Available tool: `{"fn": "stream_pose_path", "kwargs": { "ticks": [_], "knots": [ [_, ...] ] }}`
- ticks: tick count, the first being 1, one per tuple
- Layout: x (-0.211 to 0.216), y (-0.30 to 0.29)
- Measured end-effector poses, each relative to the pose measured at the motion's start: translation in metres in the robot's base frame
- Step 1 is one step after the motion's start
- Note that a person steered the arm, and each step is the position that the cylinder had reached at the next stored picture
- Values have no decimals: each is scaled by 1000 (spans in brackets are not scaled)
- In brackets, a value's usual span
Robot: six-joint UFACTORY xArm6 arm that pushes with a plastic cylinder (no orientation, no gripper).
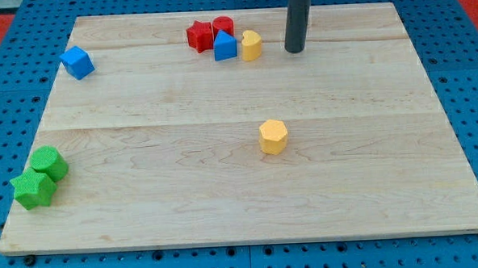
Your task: Move the yellow hexagon near the red star
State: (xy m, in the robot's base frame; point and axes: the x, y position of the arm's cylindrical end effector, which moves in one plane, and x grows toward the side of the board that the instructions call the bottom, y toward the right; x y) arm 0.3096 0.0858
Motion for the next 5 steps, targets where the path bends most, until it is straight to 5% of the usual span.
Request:
{"fn": "stream_pose_path", "kwargs": {
  "ticks": [2,5],
  "knots": [
    [-19,-84],
    [168,43]
  ]
}}
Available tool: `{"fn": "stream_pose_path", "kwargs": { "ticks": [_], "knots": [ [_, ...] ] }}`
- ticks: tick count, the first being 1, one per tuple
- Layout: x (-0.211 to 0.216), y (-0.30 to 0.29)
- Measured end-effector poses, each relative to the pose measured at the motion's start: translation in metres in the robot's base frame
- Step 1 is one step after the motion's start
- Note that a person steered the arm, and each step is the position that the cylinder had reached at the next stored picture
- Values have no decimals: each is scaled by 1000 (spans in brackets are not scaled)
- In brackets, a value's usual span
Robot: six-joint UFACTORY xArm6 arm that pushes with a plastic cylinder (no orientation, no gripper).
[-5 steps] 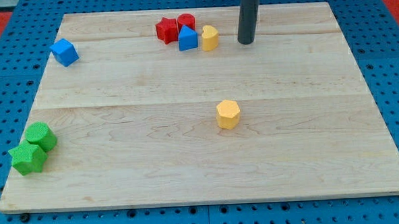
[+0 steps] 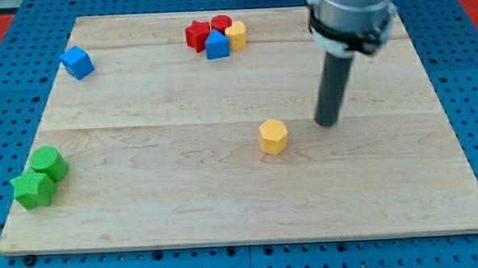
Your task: Move the yellow hexagon near the red star
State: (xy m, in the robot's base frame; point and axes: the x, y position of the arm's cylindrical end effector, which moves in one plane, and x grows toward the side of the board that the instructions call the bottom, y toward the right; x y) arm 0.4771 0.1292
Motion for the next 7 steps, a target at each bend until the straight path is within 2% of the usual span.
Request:
{"fn": "stream_pose_path", "kwargs": {
  "ticks": [1,2,4,5,7],
  "knots": [
    [36,-7],
    [30,-77],
    [-28,-89],
    [-37,-130],
    [-95,-187]
  ]
}}
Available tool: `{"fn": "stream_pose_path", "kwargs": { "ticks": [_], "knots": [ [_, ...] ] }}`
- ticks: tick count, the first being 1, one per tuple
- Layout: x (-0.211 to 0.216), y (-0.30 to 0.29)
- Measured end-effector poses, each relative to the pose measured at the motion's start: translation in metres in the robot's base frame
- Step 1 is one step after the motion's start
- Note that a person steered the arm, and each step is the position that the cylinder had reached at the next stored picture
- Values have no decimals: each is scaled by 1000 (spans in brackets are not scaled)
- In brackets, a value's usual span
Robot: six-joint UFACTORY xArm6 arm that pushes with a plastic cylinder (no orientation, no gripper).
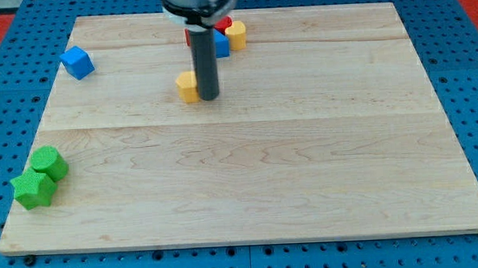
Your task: Move the yellow hexagon near the red star
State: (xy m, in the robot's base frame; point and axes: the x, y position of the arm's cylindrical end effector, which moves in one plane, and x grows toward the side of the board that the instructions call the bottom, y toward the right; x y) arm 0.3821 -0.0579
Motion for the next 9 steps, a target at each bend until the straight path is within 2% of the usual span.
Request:
{"fn": "stream_pose_path", "kwargs": {
  "ticks": [1,2,4,5,6,7,8,9],
  "knots": [
    [-20,-18],
    [7,-33],
    [-59,-42],
    [-75,-42],
    [-56,-83],
    [-96,-116],
    [-112,-83],
    [-106,-76]
  ]
}}
